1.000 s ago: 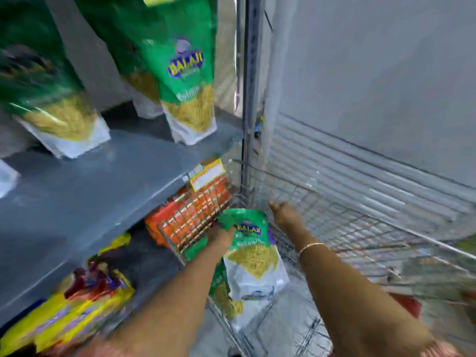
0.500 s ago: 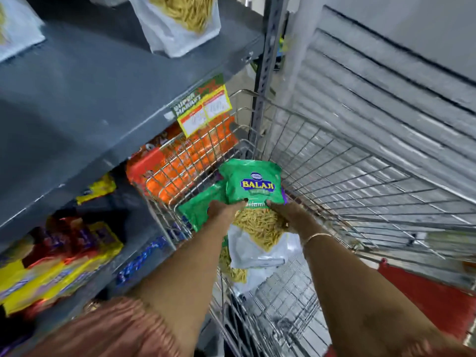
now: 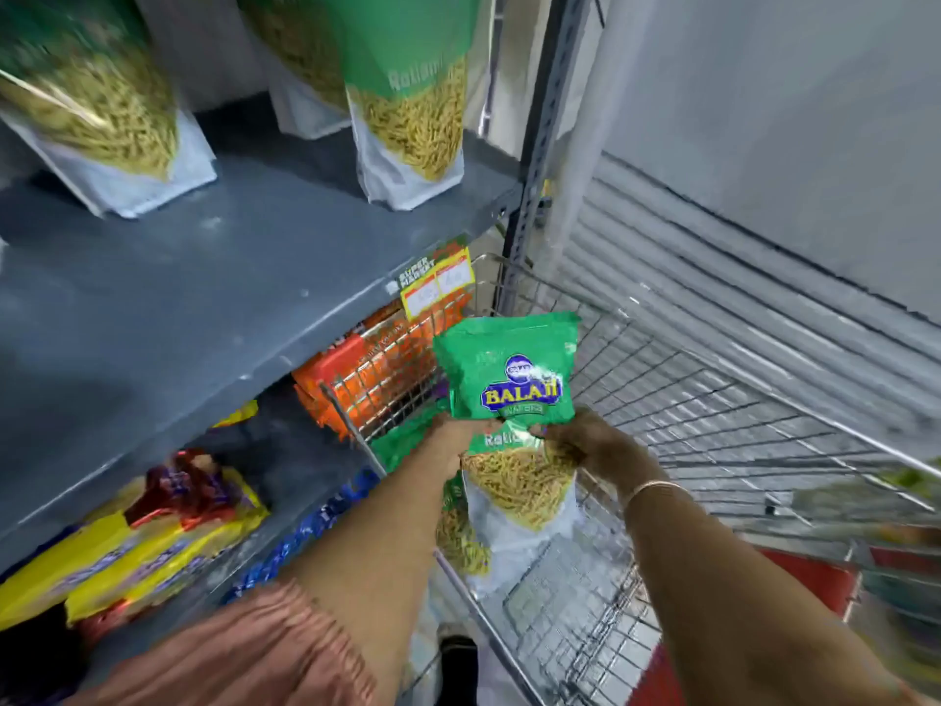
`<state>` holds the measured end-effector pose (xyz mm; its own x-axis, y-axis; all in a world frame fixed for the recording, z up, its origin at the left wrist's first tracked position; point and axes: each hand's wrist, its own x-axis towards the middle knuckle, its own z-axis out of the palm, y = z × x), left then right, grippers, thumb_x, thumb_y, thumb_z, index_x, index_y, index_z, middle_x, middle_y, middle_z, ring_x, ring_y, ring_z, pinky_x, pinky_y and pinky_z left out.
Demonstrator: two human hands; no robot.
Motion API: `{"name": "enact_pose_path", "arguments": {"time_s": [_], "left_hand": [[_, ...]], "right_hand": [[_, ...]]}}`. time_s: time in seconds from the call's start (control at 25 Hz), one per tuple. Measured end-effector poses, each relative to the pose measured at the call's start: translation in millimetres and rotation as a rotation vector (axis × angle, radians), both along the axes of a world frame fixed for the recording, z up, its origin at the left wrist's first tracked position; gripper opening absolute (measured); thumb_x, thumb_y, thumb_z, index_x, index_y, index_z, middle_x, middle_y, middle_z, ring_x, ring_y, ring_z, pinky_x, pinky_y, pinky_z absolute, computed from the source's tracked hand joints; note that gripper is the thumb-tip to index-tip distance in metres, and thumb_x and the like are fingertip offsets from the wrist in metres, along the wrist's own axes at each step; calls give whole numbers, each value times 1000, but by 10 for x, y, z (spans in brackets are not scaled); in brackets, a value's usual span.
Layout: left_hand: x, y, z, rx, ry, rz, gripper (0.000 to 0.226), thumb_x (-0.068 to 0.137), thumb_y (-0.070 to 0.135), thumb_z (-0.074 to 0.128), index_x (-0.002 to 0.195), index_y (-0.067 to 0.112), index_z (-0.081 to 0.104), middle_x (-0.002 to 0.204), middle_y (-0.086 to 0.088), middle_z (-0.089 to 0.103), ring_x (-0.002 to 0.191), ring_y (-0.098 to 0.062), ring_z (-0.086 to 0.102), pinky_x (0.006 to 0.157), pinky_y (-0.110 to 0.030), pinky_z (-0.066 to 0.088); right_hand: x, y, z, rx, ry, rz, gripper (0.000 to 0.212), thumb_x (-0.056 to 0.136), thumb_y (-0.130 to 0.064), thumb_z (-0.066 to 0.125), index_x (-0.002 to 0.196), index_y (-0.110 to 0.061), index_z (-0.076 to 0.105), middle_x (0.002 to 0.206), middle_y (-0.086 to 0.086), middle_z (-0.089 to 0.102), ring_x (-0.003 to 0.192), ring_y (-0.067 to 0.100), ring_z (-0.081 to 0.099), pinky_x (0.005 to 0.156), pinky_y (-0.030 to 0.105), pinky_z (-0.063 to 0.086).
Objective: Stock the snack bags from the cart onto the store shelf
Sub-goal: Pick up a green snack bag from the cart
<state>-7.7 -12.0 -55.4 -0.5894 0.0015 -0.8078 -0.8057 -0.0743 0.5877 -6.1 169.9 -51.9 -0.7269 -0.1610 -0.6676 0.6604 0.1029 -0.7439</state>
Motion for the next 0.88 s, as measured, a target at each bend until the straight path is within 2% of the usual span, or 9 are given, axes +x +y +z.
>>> {"name": "enact_pose_path", "arguments": {"time_s": [0.08, 0.16, 0.24, 0.32, 0.4, 0.48, 0.6, 0.72, 0.88], "left_hand": [[-22, -58, 459, -6, 123, -43, 73, 74, 17, 74, 136, -2, 39, 146, -4, 35, 130, -18, 37, 107, -35, 32], [-108, -101, 849, -10, 239, -48, 67, 77, 15, 71, 135, -1, 42, 143, -7, 39, 128, -17, 40, 109, -36, 31], [-166, -297, 1388, -44, 387, -5, 60, 68, 11, 78, 123, 3, 55, 131, -16, 57, 112, -23, 57, 100, -38, 44], [-198, -511, 1847, -129, 527, 58, 53, 61, 11, 83, 110, 2, 64, 109, -12, 69, 93, -23, 66, 84, -36, 54], [-144, -849, 2274, -204, 653, 134, 46, 61, 10, 83, 104, 2, 66, 99, -9, 71, 84, -21, 66, 70, -31, 53], [-121, -1192, 2577, -275, 739, 253, 43, 63, 10, 82, 103, 3, 67, 100, -10, 71, 85, -23, 66, 72, -32, 53], [-127, -1732, 2793, -406, 785, 408, 46, 64, 14, 81, 106, 6, 64, 110, -12, 71, 96, -28, 68, 84, -39, 54], [-131, -2141, 2793, -557, 739, 511, 47, 65, 19, 81, 106, 5, 63, 110, -13, 70, 98, -30, 67, 83, -39, 54], [-173, -2434, 2555, -648, 712, 556, 45, 67, 18, 80, 107, 3, 65, 112, -17, 70, 100, -30, 66, 85, -40, 54]], "right_hand": [[-42, -60, 477, 53, 103, 10, 48, 62, -2, 75, 108, 1, 62, 89, 9, 72, 73, 21, 66, 62, 24, 55], [-119, -122, 949, 71, 186, 12, 44, 65, 1, 73, 108, 0, 62, 87, 9, 71, 70, 17, 66, 59, 23, 54], [-192, -277, 1519, 38, 280, 59, 30, 70, 5, 68, 97, -6, 65, 72, -3, 76, 64, 14, 68, 54, 22, 55], [-316, -441, 1965, -11, 383, 103, 27, 74, 10, 62, 87, -14, 64, 66, -7, 75, 64, 11, 68, 54, 21, 55], [-427, -789, 2380, -23, 489, 151, 31, 74, 12, 61, 87, -16, 62, 64, -10, 75, 63, 7, 68, 56, 20, 53], [-558, -1218, 2650, -51, 604, 187, 34, 71, 14, 62, 92, -13, 62, 63, -12, 75, 61, 4, 69, 59, 21, 54], [-703, -1887, 2857, -59, 718, 211, 39, 65, 13, 69, 97, -8, 63, 74, -4, 75, 63, 7, 68, 77, 33, 52], [-760, -2419, 2909, -103, 716, 271, 44, 67, 14, 68, 109, 6, 56, 104, 19, 65, 85, 24, 64, 88, 39, 52], [-861, -2745, 2747, -116, 718, 307, 47, 70, 17, 63, 114, 10, 50, 114, 20, 61, 100, 27, 61, 72, 19, 55]]}}
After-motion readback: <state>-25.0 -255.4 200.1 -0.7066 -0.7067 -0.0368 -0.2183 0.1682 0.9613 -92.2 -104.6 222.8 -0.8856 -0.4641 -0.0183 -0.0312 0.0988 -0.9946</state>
